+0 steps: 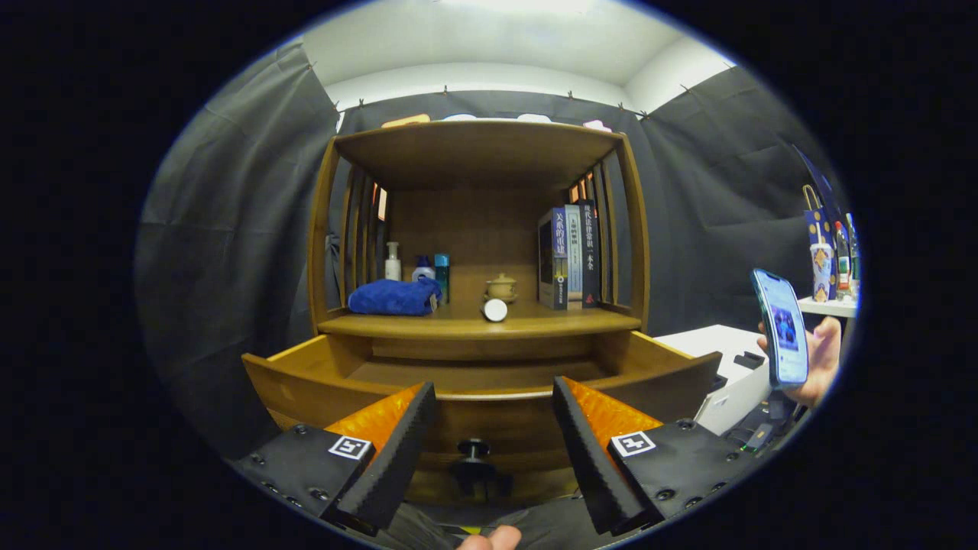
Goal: Pull open the drawer, take out the items inside it, and place them on the countertop above the cabinet.
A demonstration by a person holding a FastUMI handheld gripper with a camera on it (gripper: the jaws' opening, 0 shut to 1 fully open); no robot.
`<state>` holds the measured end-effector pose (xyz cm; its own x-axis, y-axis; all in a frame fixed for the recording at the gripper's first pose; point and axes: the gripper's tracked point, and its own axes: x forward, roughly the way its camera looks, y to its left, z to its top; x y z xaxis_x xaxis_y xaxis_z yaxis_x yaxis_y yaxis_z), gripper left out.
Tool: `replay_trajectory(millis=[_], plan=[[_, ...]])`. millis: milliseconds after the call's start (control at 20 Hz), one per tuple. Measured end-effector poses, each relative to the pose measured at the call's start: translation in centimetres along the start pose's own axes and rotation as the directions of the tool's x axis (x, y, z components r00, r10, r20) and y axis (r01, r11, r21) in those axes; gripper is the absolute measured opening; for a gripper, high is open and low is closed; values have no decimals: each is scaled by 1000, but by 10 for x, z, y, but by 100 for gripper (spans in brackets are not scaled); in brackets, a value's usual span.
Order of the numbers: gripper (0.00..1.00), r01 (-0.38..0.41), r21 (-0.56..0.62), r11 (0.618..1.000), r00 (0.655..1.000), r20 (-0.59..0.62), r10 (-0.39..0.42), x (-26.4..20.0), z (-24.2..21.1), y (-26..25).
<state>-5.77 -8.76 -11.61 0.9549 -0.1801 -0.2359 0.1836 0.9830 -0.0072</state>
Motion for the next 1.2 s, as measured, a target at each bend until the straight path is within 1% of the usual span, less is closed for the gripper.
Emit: replay_trajectory(millis=[150,350,400,550,700,850,1200], plan=[[98,-7,-6,1000,998,-57,7,0,-25,5],[98,-58,-28,998,995,-79,55,10,-33,26],[98,-50,-53,997,994,-97,44,11,-36,27],[98,-29,-51,998,998,-61,26,19,-32,24],[98,-39,-40,998,998,-52,37,25,-28,27],[98,-49,-3,999,999,17,49,48,-5,27],[98,-48,-17,999,999,15,49,100,-2,28]])
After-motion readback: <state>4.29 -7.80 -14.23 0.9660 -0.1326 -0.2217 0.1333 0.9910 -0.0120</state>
